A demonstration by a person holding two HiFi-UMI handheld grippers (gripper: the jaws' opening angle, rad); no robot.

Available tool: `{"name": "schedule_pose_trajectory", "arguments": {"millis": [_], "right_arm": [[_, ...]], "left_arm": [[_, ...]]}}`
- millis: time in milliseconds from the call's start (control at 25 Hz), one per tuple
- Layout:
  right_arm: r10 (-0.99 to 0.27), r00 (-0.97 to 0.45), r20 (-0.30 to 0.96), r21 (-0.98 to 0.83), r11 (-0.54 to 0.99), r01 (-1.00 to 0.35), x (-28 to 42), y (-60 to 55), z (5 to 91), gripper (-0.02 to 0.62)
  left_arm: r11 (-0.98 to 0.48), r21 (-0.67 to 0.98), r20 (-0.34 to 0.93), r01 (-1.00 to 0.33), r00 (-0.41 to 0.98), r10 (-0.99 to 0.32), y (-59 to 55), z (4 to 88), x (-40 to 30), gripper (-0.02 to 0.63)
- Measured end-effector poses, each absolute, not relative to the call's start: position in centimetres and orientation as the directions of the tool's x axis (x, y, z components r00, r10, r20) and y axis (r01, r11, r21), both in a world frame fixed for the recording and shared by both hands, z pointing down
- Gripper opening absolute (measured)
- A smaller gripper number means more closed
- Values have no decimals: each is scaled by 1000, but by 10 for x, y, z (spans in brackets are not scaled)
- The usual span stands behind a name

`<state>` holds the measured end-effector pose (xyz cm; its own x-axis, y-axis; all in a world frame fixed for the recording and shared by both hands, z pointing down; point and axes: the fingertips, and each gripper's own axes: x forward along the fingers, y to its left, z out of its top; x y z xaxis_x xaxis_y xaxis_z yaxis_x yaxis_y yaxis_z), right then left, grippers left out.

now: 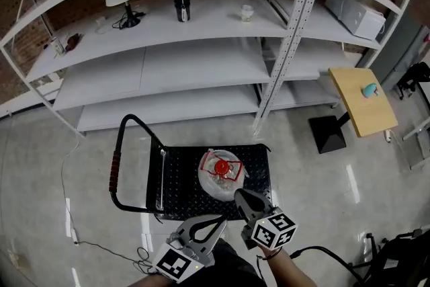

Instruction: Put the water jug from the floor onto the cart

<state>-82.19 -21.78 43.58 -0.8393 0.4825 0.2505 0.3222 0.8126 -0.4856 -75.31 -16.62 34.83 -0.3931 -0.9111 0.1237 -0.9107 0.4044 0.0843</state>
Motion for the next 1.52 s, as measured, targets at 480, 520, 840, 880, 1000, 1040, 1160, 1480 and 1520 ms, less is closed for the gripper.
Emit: {"name": "schedule_pose_trajectory", "arguments": {"millis": [480, 520, 840, 880, 1000, 1040, 1160, 1480, 1520], "right_arm": [[369, -921, 129, -323, 893, 313, -570, -86, 352, 3], [351, -927, 131, -318, 900, 296, -547, -76, 350, 3], [230, -966, 114, -257, 947, 195, -403, -41, 323, 3], [222, -968, 112, -255, 949, 188, -391, -39, 321, 3], [213, -971, 111, -249, 952, 180, -358, -34, 317, 3], [211, -971, 111, -248, 952, 179, -348, -35, 316, 3], [212, -971, 110, -238, 954, 181, -320, -39, 309, 3], [225, -967, 123, -237, 953, 192, -258, -63, 317, 2], [230, -966, 120, -235, 952, 198, -252, -65, 316, 2]], "left_arm": [[385, 104, 87, -917, -378, -922, -43, 332, -541, 3], [384, 113, 97, -916, -374, -922, -30, 334, -520, 3], [299, 36, 33, -954, -297, -954, -2, 294, -379, 3], [283, 20, 28, -959, -282, -959, -4, 291, -366, 3], [257, -5, 11, -966, -257, -966, -6, 284, -331, 3], [257, -2, 5, -966, -257, -966, -6, 282, -323, 3], [265, 10, -5, -964, -265, -964, -10, 277, -300, 3], [284, 23, 19, -959, -283, -959, -33, 288, -240, 3], [288, 23, 18, -957, -288, -958, -35, 287, -235, 3]]}}
